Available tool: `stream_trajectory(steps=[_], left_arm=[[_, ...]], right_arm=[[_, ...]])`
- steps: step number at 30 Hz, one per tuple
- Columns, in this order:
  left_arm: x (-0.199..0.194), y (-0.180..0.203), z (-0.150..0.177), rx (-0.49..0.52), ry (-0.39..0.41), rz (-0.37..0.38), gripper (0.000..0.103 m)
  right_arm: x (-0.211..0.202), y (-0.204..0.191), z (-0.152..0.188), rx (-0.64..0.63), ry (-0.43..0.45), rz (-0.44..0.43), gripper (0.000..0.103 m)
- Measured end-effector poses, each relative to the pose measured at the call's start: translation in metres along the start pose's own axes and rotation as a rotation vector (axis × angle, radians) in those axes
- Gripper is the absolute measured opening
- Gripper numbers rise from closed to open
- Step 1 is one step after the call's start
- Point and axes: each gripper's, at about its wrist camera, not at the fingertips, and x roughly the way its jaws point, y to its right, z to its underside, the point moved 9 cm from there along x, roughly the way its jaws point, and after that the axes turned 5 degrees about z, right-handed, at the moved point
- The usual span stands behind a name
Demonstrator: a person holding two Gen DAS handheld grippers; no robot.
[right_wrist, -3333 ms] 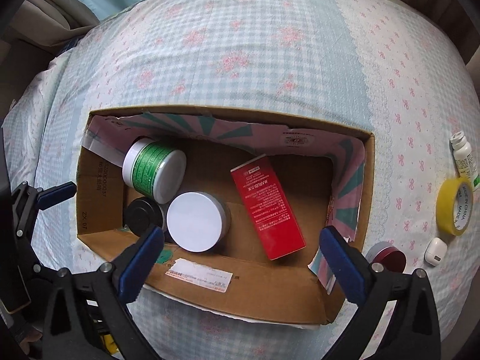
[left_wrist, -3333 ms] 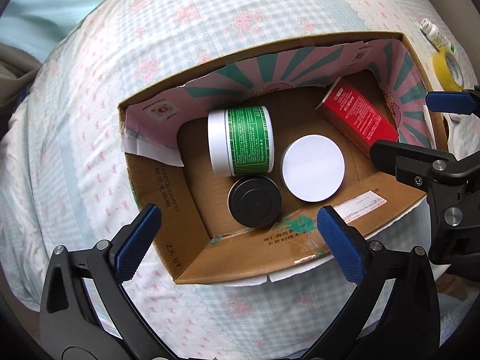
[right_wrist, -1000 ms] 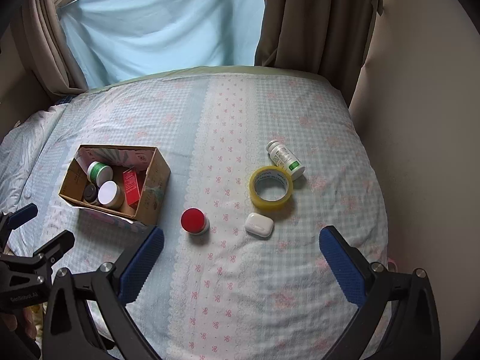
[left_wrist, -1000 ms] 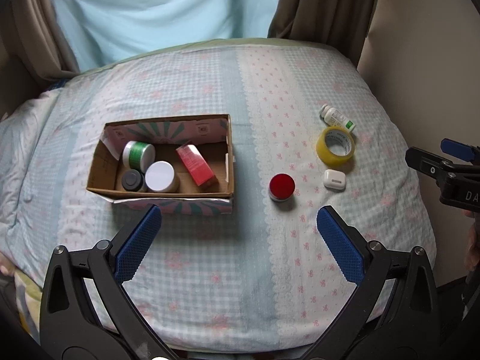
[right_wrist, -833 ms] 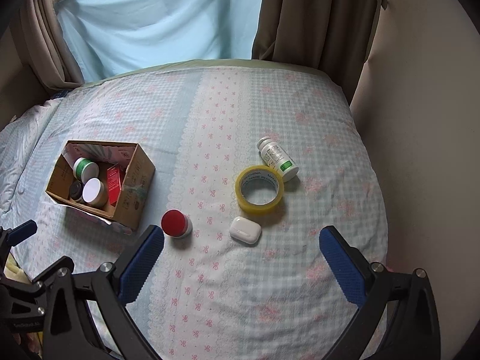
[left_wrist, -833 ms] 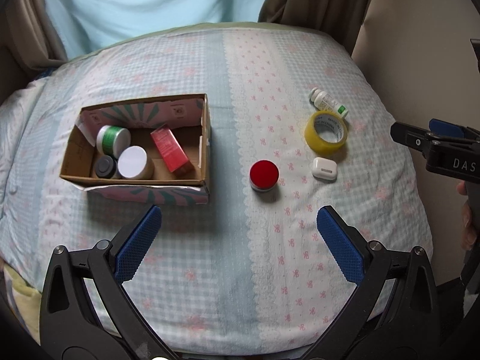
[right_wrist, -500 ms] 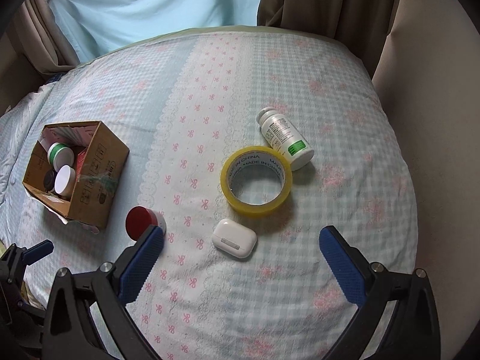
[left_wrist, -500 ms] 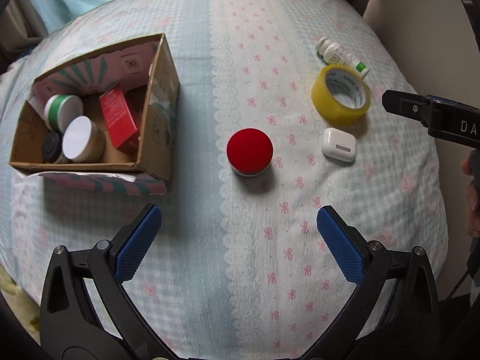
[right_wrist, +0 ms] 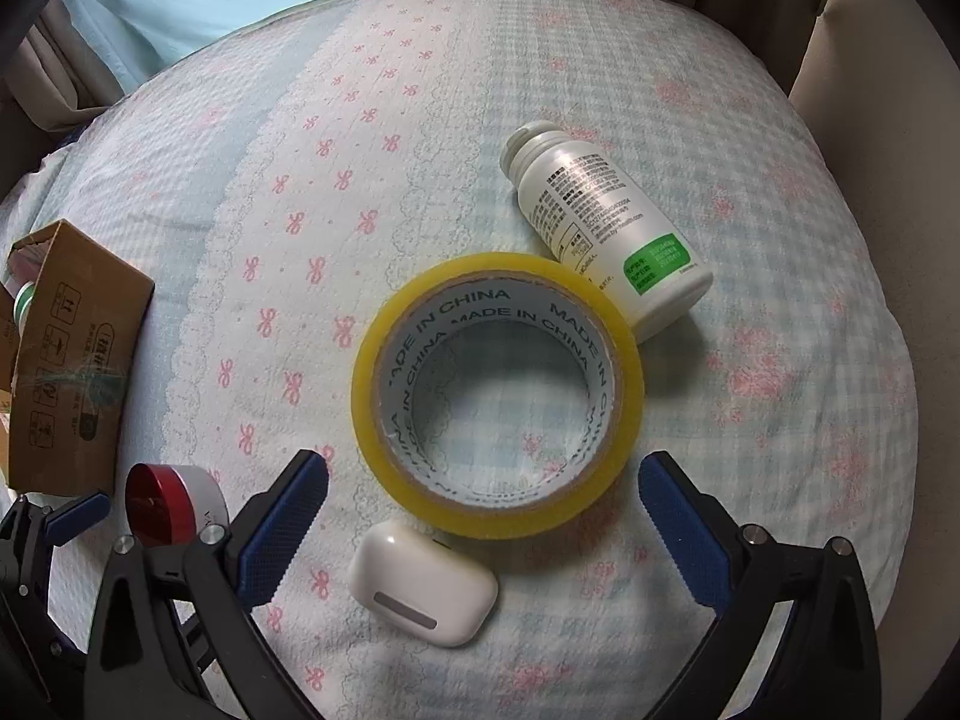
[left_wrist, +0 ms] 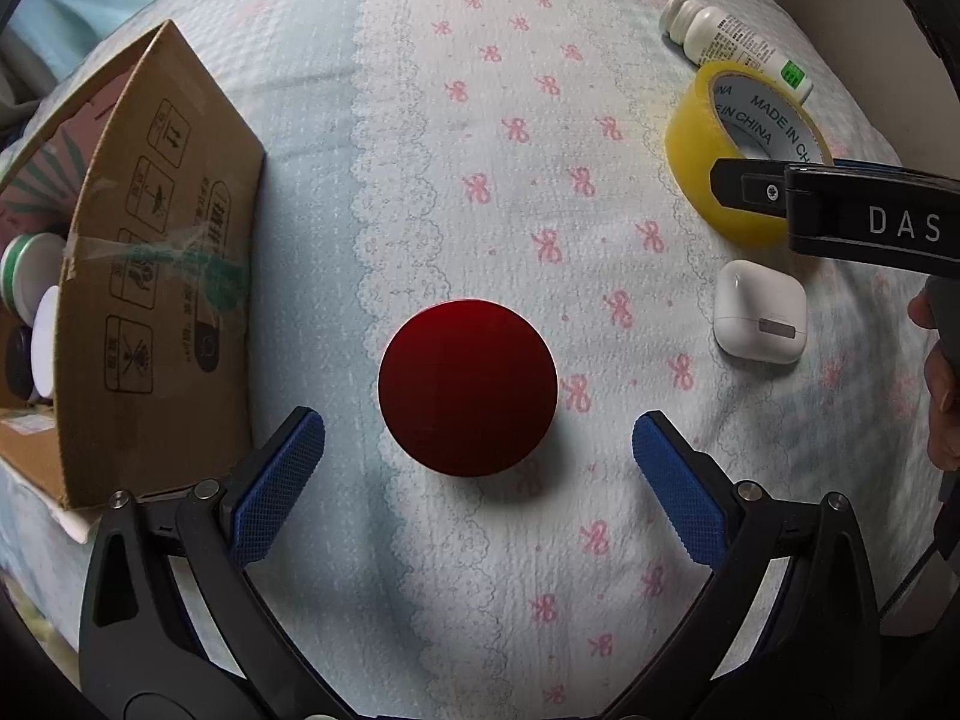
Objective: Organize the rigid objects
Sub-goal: 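Grasp red lid with left tool while right tool grasps yellow tape roll, then carry red lid and yellow tape roll over the box and lower them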
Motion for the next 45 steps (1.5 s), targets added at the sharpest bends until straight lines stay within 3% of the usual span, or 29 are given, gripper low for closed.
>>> stream_trajectory(steps=[7,11,13,27,37,45], left_arm=[[0.015,0.001,-0.008,0.029,-0.021,-0.023,0.083],[0.020,0.003,-0.009,0.023,-0.044,-0.005,0.058],[0.020,0.002,-0.009,0.023,-0.049,-0.009,0.052],[0.014,0.001,-0.011,0.033,-0.048,0.008,0.052],[-0.045,0.001,-0.030,0.045,0.023,0.007,0.052],[-0.129,-0.004,-0.038,0.035,0.091,0.037,0.052]], right_arm=[[0.014,0.003,-0.014,0.021,0.020,0.020,0.103],[0.019,0.005,-0.019,0.036,0.019,0.019,0.103],[0.019,0.004,-0.021,0.034,0.024,0.016,0.098],[0.019,0.006,-0.024,0.023,0.021,0.011,0.098],[-0.023,0.018,-0.025,0.088,0.055,0.000,0.098],[-0.104,0.027,-0.029,0.134,0.113,0.014,0.098]])
